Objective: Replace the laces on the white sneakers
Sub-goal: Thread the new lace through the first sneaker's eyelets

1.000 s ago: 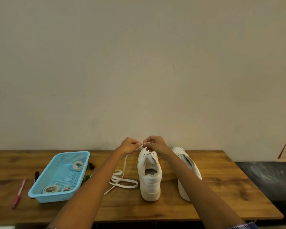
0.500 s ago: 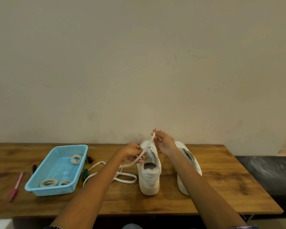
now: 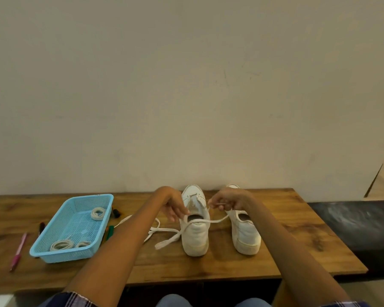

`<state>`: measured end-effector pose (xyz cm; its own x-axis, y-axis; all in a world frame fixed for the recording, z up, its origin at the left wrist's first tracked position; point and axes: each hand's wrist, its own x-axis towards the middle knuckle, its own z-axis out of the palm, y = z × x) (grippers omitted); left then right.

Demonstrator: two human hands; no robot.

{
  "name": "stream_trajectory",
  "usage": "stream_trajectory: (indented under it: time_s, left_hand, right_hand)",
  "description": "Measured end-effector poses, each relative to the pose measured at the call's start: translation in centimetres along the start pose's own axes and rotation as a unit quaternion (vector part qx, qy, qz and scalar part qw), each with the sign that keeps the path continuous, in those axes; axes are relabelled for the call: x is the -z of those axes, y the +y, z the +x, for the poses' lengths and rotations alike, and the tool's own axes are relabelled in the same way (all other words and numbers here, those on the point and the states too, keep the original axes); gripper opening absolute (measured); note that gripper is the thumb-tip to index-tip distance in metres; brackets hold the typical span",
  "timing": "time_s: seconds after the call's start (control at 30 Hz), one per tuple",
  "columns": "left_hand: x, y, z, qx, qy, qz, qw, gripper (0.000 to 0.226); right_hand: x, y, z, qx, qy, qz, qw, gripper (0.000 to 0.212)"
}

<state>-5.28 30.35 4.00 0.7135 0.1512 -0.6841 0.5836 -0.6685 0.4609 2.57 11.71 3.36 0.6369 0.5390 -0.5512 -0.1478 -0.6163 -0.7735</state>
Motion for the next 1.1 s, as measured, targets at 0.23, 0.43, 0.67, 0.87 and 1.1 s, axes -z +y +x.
stream_trajectory:
  time_s: [0.23, 0.43, 0.67, 0.87, 1.1]
  left_hand:
    - [-1.7, 2.1, 4.8, -0.083, 0.301, 0.007, 0.95, 0.026]
    - [-2.5, 3.7, 8.8, -0.021, 0.363, 0.013, 0.932, 0.024]
    - [-1.9, 3.5, 10.5, 0.005, 0.38, 0.015, 0.925, 0.019]
    - [-2.1, 1.8, 11.0, -0.027, 0.352, -0.088, 0.932, 0.024]
    - [-3.8, 1.6, 10.9, -0.048, 0.395, -0.102, 0.912, 0.019]
  right_hand:
    - [-0.2, 1.2, 2.8, 0.151, 0.199, 0.056, 0.967, 0.007]
    - [-0.5, 1.5, 8.1, 0.181, 0.257, -0.043, 0.948, 0.008]
    - [-0.5, -0.3, 10.0, 0.186, 0.214, -0.287, 0.915, 0.017]
    - [-1.1, -1.6, 10.1, 0.193, 0.207, -0.427, 0.859, 0.024]
    - [-2.5, -0.6, 10.2, 0.218, 0.24, -0.482, 0.814, 0.027]
